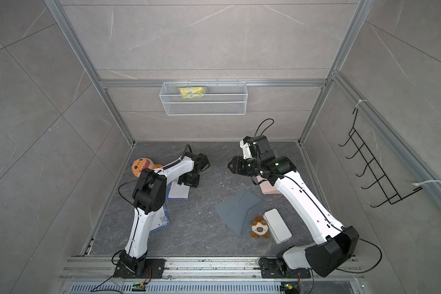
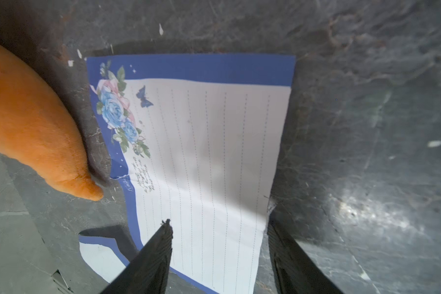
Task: Take the letter paper out of the envelope
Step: Place the letter paper at the center of the board.
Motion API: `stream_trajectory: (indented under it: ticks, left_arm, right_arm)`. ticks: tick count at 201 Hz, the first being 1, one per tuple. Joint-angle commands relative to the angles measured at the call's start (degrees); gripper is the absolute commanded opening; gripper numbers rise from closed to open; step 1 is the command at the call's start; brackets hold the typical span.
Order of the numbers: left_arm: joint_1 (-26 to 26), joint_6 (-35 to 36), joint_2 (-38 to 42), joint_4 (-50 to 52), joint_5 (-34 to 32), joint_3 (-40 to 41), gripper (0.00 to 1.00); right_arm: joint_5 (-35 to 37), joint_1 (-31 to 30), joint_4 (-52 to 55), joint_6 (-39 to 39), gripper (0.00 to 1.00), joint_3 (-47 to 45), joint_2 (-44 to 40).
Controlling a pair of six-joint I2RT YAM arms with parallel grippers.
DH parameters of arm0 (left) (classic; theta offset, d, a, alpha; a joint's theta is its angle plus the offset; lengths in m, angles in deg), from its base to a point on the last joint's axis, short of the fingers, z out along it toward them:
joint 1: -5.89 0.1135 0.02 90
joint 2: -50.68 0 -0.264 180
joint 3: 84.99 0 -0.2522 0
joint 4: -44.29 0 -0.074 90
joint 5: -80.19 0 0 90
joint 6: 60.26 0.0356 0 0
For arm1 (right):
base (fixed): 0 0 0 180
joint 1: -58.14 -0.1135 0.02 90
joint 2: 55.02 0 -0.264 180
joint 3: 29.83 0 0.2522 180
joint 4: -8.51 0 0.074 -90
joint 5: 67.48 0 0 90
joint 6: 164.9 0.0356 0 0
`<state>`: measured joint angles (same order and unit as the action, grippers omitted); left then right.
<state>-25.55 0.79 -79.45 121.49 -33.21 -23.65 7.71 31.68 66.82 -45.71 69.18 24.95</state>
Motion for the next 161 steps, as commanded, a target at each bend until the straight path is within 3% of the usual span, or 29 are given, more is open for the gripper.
stream_trajectory:
  ticks: [1, 64, 102, 135, 161]
  left_arm:
    - [0.47, -1.09, 2.56, -1.59, 3.26, 1.11, 0.67]
    - [0.72, -1.45, 5.04, -1.91, 6.12, 0.29, 0.77]
    - [0.69, -1.91, 8.71, -3.79, 9.32, 0.14, 0.81]
    - [0.73, -1.06, 12.58, -7.85, 15.25, 0.1, 0.81]
    - [0.71, 1.14, 16.68, -14.65, 26.89, 1.97, 0.78]
  right_arm:
    - [-0.31, -0.35, -1.29, 1.13, 0.5, -0.61, -1.38]
    - [2.44, -0.45, -1.87, 2.97, 0.5, -3.17, -2.49]
    - [8.48, -1.18, 0.73, 4.77, 0.5, -4.86, -3.37]
    - [17.97, -3.12, 9.51, 7.07, 0.5, -2.91, -1.59]
    - [27.07, -6.18, 20.05, 10.66, 0.5, -0.16, 2.05]
